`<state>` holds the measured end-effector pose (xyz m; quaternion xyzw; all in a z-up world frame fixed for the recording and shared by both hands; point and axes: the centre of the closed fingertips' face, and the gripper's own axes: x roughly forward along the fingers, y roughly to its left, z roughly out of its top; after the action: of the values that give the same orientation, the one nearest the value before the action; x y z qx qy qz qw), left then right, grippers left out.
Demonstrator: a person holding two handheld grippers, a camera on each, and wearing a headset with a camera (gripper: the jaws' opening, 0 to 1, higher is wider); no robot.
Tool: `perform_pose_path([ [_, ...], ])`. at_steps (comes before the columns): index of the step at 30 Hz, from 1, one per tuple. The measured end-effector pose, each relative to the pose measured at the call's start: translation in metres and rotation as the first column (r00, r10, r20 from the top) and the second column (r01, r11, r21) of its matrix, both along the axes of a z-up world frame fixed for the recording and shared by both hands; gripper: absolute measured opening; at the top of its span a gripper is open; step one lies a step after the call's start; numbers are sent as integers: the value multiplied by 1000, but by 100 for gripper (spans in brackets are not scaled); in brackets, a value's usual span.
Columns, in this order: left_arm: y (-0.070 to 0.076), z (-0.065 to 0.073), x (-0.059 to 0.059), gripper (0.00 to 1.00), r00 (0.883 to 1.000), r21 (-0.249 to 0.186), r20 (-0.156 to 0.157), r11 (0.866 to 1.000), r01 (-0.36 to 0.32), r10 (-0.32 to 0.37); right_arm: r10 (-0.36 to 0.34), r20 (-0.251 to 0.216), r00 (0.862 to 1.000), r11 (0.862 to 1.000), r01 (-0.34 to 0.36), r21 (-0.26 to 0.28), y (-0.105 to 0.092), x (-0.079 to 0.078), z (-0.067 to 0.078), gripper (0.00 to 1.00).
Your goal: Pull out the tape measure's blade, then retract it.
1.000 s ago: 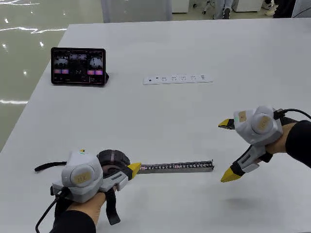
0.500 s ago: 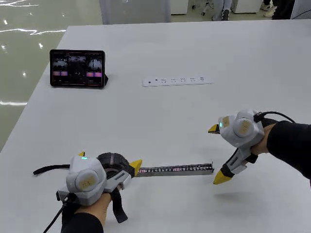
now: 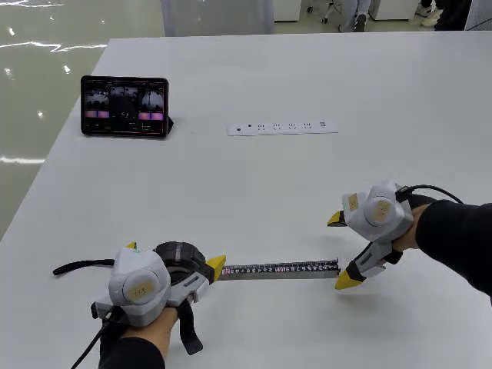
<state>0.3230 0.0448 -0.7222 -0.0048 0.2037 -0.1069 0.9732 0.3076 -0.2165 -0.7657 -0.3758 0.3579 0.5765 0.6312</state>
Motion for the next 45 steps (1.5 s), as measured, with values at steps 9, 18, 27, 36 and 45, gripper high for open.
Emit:
perform_pose_path([
  [9, 1, 0, 0, 99, 1000, -4, -1, 1000, -6, 6, 7, -22, 1000, 1000, -7, -15, -4, -8, -7, 50],
  [18, 5, -2, 1, 99, 1000, -10, -8, 1000, -20, 20, 12, -46, 999, 1000, -14, -28, -6, -13, -13, 32],
  [27, 8, -2, 0, 99, 999, -12, -9, 999, -31, 30, 10, -55, 998, 1000, -12, -27, -4, -15, -14, 24],
  [36, 9, -3, 0, 99, 999, -10, -11, 999, -39, 39, 5, -59, 998, 1000, -7, -28, -4, -16, -13, 16],
  [45, 11, -4, 0, 99, 999, -7, -10, 999, -47, 46, -9, -59, 998, 1000, 7, -29, -5, -16, -13, 12],
])
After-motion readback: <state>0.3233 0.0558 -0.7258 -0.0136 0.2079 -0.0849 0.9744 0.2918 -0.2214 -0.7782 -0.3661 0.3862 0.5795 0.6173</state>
